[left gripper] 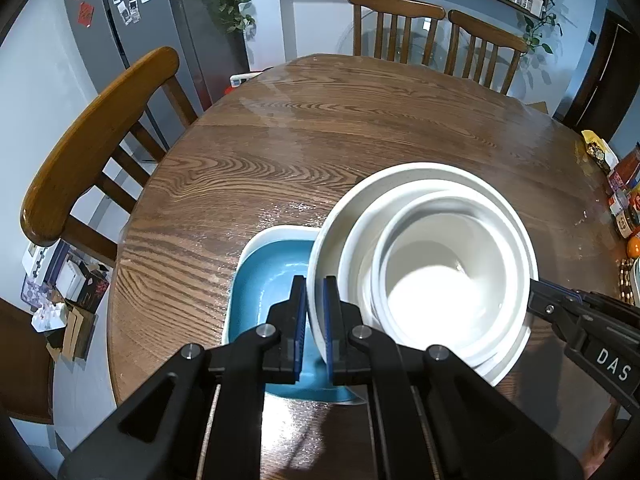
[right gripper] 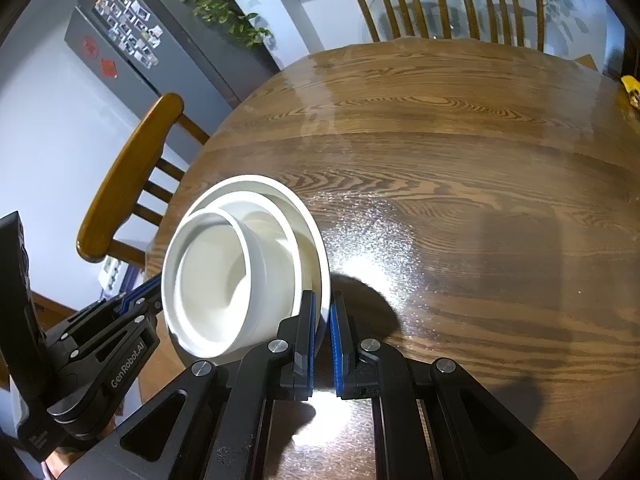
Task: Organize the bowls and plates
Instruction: 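Carry the nested bowls over the teal dish on the plate stack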
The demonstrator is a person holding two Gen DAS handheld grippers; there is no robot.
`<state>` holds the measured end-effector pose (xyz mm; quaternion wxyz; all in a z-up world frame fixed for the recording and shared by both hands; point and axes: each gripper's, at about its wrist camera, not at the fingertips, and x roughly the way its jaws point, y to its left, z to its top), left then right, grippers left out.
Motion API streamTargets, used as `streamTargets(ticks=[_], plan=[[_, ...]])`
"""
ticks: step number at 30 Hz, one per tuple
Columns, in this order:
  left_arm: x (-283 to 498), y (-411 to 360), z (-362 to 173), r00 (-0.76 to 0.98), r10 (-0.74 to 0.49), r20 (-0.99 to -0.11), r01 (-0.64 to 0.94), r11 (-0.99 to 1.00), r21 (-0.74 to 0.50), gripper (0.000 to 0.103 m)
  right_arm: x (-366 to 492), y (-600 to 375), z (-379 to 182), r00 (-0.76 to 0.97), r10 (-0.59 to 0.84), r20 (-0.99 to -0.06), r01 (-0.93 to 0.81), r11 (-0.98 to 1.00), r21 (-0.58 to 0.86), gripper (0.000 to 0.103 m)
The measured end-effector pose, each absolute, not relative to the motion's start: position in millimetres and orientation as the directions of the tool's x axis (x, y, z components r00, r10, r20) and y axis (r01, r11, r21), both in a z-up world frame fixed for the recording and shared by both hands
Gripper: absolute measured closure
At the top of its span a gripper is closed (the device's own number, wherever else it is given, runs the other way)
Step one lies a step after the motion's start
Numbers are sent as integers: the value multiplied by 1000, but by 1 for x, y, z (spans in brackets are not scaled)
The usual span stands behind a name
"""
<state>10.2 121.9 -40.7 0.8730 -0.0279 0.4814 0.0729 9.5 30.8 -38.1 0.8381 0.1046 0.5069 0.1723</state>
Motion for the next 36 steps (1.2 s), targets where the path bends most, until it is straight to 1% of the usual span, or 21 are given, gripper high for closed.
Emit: streamTargets(ticks=[36], plan=[[4, 152, -47, 495, 145, -857, -237, 971, 27, 100, 20, 62, -46, 371, 423, -827, -249, 903, 350, 93]])
